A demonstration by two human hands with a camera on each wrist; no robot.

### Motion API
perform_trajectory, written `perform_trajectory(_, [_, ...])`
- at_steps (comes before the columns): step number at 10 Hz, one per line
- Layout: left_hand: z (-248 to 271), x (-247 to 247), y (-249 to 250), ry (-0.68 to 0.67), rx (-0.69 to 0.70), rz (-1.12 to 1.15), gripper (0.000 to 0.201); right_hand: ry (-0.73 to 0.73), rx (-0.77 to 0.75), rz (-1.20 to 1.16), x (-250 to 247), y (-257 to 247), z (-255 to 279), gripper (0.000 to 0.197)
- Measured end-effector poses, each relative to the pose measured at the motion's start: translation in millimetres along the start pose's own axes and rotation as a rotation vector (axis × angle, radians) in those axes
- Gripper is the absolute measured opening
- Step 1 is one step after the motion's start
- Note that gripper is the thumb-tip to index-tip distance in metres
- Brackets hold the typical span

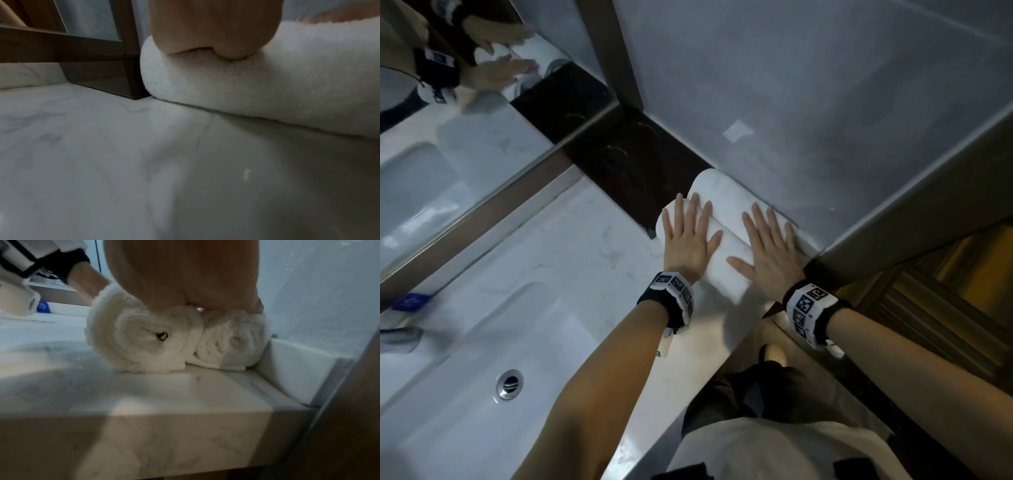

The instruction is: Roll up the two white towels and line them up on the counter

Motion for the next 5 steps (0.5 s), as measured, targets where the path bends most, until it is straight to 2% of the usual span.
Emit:
perform_trajectory(2, [-1, -17, -4, -0.022, -0.027, 0.048, 0.063, -0.11, -0.002, -0.014, -4, -3, -3, 0.088])
perform_trajectory(3, [28, -55, -30, 0.173, -0.202, 0.264, 0.055, -0.17, 0.009, -0.154, -29, -6, -9, 0.082])
perform_trajectory(4, [103, -70, -82, 0.397, -0.569, 0.637, 0.04, 0.003, -0.158, -0.415, -69, -46, -15, 0.044])
perform_trajectory(5, [192, -54, -107, 0.623, -0.922, 1.141, 0.034, -0.144, -0.335, -0.729, -77, -107, -8, 0.022])
Point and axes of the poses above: each hand's wrist, its own z-axis away from the middle knuckle, its own x-axis out of the palm, y = z × x, the point moved 10 cm from there along -z, towards the middle knuckle, and after that the axes turned 2 degrees about -z, right-handed, at the moved point
